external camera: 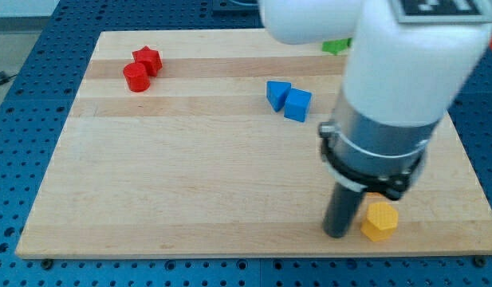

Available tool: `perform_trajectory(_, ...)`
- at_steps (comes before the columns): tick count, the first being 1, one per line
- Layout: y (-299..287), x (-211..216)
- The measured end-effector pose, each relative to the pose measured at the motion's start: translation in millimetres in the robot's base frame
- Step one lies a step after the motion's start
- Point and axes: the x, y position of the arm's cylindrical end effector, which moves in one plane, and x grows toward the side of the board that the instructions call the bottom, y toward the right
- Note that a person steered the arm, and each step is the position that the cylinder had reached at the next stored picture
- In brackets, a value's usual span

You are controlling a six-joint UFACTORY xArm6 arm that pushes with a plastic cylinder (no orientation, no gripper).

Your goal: Push the hexagon left below the heart

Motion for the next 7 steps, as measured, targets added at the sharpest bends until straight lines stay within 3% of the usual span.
perform_trajectory(3,-14.1,21.6)
perform_trajectory(4,13.9,21.7)
perform_trajectory(6,127.8,18.3)
perform_trajectory(7,99.0,-1.9)
